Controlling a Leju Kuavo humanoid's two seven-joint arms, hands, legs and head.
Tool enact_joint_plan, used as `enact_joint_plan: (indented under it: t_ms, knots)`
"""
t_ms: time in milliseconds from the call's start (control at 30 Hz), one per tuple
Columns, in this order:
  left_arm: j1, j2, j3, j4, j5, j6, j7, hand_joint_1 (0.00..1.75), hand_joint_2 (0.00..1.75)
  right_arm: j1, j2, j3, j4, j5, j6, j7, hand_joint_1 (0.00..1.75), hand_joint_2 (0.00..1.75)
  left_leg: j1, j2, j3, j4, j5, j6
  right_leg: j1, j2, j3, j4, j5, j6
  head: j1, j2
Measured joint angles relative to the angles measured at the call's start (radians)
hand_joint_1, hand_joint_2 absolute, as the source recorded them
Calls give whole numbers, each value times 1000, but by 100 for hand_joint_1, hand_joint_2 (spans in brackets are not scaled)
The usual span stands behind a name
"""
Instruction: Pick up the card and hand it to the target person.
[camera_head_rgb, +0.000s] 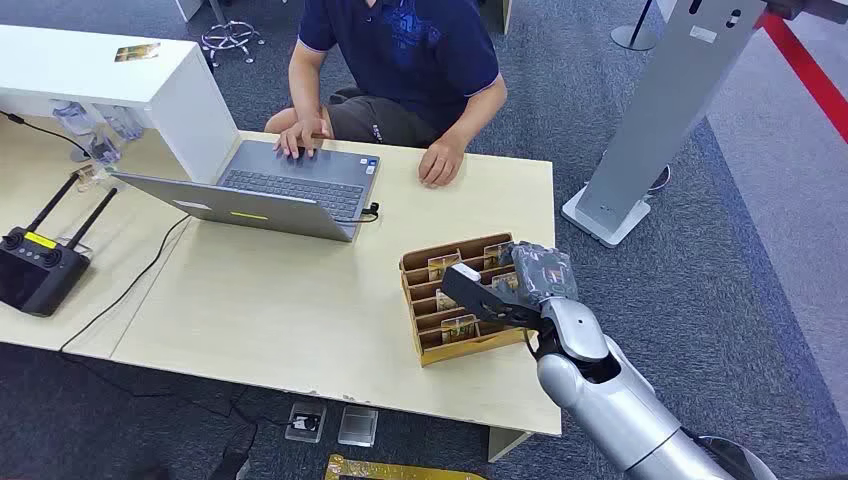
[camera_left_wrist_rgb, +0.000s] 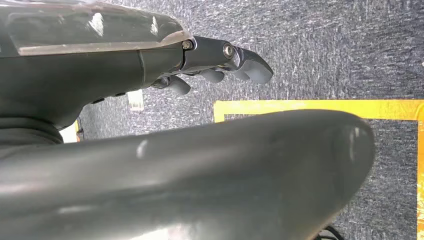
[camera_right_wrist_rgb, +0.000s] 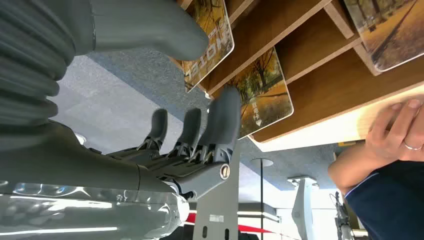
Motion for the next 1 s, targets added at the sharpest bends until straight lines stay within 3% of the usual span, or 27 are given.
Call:
enact_joint_plan:
  t_ms: [1000]
  knots:
    - [2,0,0,0,8,-1,-8,0,0,3,11,0,23,12,0,0,99,175,0,0,0,0,0,0,0,0,0,0,0,0,0,0]
